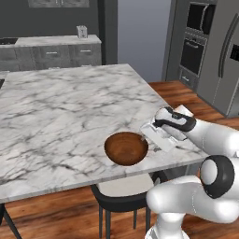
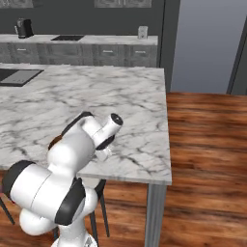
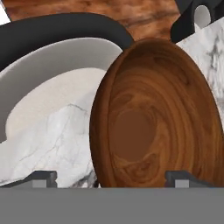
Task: Pick up the bowls from the cabinet and place each bowl in front of a stool on the dining counter.
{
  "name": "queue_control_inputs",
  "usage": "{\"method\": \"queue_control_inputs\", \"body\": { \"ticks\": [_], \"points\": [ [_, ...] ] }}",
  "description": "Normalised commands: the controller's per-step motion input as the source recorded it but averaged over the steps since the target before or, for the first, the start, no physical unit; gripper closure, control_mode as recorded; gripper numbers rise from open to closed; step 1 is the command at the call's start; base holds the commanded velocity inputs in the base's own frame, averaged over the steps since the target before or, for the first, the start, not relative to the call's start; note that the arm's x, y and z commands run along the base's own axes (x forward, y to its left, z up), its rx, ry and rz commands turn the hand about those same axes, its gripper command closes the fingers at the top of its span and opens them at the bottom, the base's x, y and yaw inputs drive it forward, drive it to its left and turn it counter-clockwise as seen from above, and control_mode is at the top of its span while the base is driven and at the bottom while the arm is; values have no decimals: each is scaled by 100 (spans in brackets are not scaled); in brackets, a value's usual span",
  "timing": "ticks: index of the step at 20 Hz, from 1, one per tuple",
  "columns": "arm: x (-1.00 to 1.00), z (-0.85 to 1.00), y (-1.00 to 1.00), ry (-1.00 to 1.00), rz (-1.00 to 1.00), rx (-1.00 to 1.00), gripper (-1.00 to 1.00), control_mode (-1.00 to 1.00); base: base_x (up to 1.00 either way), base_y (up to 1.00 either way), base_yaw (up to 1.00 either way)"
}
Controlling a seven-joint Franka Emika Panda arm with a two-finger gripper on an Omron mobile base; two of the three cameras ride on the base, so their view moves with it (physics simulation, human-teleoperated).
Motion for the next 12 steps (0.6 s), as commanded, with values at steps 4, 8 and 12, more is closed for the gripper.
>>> {"method": "queue_control_inputs", "body": {
  "ticks": [4, 8, 12],
  "points": [
    [-49, 96, -4, -5, 2, -48, -100, -100, 0, 0, 0],
    [-71, 100, -24, -13, 8, -37, -100, -100, 0, 0, 0],
    [-65, 100, -6, -1, 22, -45, -100, -100, 0, 0, 0]
  ]
}}
